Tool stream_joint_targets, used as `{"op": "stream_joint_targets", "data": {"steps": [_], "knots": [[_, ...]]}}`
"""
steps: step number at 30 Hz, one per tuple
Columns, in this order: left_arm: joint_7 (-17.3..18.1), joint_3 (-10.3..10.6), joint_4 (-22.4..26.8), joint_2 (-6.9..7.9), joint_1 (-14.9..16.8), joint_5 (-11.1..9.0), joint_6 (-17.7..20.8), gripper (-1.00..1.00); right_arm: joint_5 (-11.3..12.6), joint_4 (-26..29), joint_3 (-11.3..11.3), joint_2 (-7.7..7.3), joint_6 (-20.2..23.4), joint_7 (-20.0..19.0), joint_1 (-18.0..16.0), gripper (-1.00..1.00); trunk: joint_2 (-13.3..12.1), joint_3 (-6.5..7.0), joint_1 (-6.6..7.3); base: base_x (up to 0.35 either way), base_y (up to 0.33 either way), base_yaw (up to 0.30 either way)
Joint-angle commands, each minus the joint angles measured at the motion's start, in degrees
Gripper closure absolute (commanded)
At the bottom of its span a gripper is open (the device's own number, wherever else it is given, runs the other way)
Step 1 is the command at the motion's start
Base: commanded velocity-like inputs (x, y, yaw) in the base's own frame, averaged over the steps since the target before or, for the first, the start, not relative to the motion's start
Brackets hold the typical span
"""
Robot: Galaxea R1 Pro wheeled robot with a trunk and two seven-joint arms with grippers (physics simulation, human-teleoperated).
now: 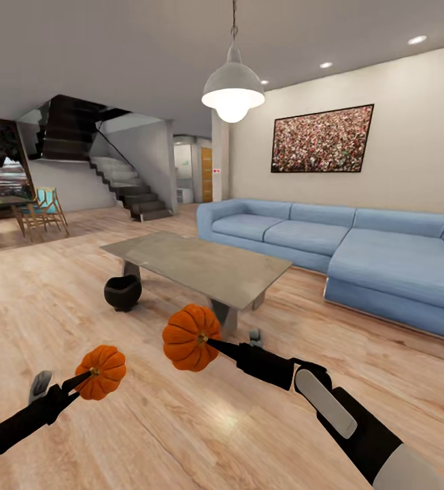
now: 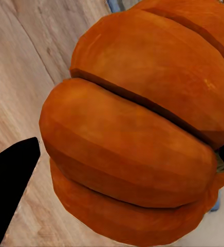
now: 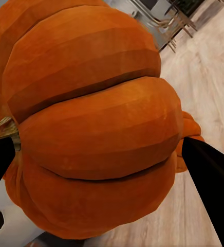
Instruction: Place each of the two pumpkins and all three candles from the living room inside a cabinet in the living room (use any cabinet), then make sure every cabinet is closed, and position the cauldron so it is next to a table in the living room.
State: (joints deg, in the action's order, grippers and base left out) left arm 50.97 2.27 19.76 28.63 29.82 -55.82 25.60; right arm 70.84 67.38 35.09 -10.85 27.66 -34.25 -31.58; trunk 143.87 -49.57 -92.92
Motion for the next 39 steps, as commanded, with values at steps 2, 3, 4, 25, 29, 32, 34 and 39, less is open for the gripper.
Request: {"op": "stream_joint_targets", "data": {"steps": [2,3,4,25,29,32,34,39], "knots": [[-0.15,-0.01,0.01,0.02,0.06,-0.75,0.50,1.00,0.79,-0.01,0.06,-0.05,0.40,0.06,-0.06,1.00,0.03,0.04,-0.01,0.281,0.175,0.248],[-0.19,0.00,0.01,0.02,0.06,-0.73,0.50,1.00,0.79,-0.27,0.08,-0.05,0.39,0.06,-0.06,1.00,0.03,0.09,-0.01,0.281,0.176,0.248],[-0.18,-0.01,0.01,0.02,0.06,-0.74,0.50,1.00,0.79,-0.88,0.12,-0.05,0.39,0.02,-0.06,1.00,0.03,0.14,-0.01,0.281,0.176,0.248],[-0.26,-0.02,0.01,0.02,0.06,-0.70,0.48,1.00,0.79,-1.90,0.15,-0.05,0.38,-0.04,-0.06,1.00,0.03,1.18,-0.01,0.281,0.186,0.248],[-0.26,0.01,0.01,0.02,0.06,-0.69,0.50,1.00,0.79,-1.90,0.15,-0.03,0.38,-0.03,-0.06,1.00,0.03,1.38,-0.01,0.281,0.193,0.248],[-0.26,-0.05,0.01,0.02,0.06,-0.76,0.50,1.00,0.79,-1.90,0.15,-0.05,0.38,-0.03,-0.06,1.00,0.03,1.53,-0.01,0.281,0.193,0.248],[-0.26,-0.07,0.01,0.02,0.06,-0.77,0.49,1.00,0.79,-1.90,0.15,-0.05,0.38,-0.04,-0.06,1.00,0.03,1.63,-0.01,0.285,0.193,0.248],[-0.26,-0.06,0.01,0.02,0.06,-0.78,0.50,1.00,0.79,-1.93,0.15,-0.01,0.38,-0.03,-0.06,1.00,0.03,1.88,-0.01,0.291,0.192,0.248]]}}
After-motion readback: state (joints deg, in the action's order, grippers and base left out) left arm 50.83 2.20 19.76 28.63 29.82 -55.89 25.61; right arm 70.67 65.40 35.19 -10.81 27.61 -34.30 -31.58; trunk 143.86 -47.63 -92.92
